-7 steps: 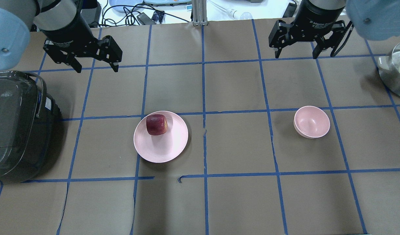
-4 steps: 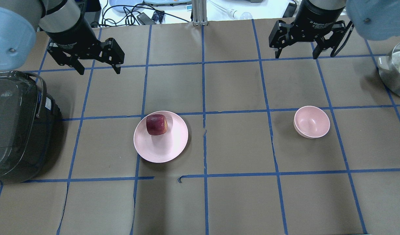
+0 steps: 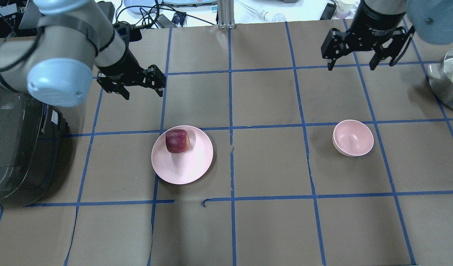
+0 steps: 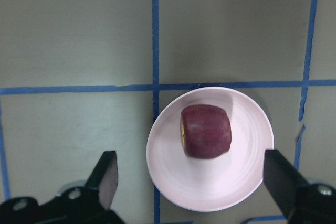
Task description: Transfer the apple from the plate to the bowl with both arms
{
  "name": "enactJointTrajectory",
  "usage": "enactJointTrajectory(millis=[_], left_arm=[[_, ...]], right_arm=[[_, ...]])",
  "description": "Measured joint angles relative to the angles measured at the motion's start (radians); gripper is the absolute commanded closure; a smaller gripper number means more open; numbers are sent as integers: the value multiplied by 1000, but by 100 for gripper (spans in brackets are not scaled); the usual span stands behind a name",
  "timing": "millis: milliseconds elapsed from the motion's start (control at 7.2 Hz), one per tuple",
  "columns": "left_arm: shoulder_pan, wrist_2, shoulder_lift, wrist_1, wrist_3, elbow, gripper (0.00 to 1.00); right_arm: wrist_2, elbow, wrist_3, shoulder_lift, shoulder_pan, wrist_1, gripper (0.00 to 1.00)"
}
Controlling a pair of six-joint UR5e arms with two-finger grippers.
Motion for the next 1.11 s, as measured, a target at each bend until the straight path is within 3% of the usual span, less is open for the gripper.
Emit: enactJointTrajectory(millis=[139, 417, 556, 694, 833, 972, 1111], left_arm=[[-1, 1, -40, 125, -7, -91, 0], [-23, 12, -110, 241, -77, -164, 0], [-45, 22, -129, 256, -118, -170, 0], [-59, 30, -137, 259, -147, -171, 0], [-66, 33, -141, 256, -159, -171, 0], [-69, 34, -144, 254, -159, -170, 0], [-72, 34, -146, 253, -159, -170, 0]], right_arm=[[-2, 62, -75, 7, -76, -53, 0], [-1, 198, -229, 33, -187, -165, 0], [1, 268, -281, 50, -226, -229, 10], [3, 339, -316, 65, -246, -308, 26], [4, 412, -340, 80, -253, -400, 52], [-2, 485, -373, 99, -257, -503, 86], [-9, 532, -398, 111, -259, -577, 100]])
